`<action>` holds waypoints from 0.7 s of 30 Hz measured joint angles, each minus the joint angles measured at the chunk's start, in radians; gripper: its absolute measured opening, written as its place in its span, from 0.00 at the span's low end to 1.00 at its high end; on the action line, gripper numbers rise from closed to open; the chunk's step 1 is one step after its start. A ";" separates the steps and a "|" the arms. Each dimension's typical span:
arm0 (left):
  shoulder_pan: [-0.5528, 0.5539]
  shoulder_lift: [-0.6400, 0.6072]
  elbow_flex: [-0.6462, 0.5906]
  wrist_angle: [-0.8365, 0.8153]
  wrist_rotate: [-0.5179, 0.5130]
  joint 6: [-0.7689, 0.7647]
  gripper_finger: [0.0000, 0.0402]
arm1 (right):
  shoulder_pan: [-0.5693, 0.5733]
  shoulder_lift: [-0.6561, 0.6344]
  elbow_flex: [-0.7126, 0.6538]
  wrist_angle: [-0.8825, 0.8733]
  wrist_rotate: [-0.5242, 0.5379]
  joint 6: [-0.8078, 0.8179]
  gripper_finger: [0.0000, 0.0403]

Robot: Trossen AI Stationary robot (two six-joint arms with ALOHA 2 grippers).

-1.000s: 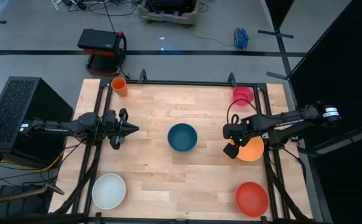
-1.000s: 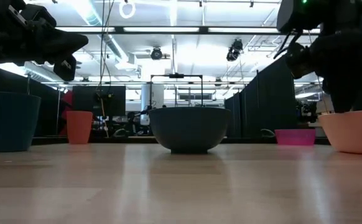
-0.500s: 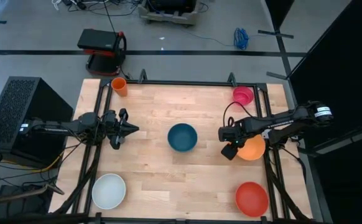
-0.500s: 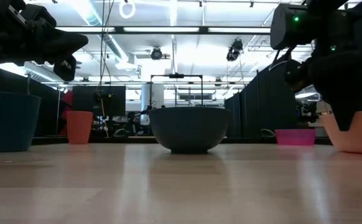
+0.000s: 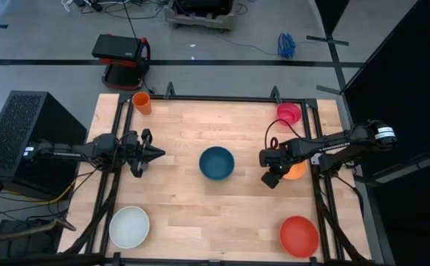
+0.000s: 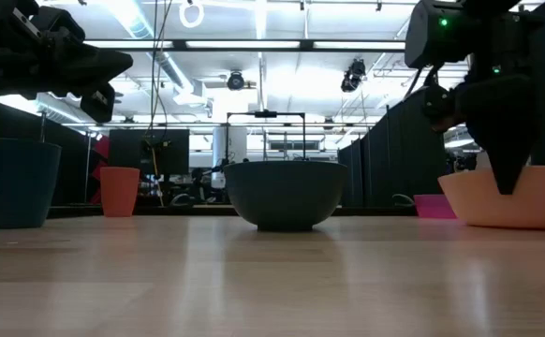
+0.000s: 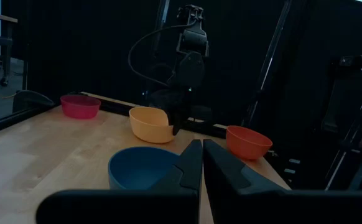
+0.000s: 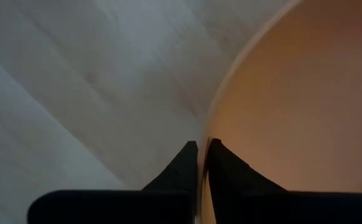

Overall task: Nest bowls inside each other
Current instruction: Move the light orange bowl to the center of the table

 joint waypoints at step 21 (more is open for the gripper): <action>0.000 0.000 0.000 0.000 0.000 0.000 0.00 | -0.012 0.000 0.203 0.074 -0.075 -0.025 0.00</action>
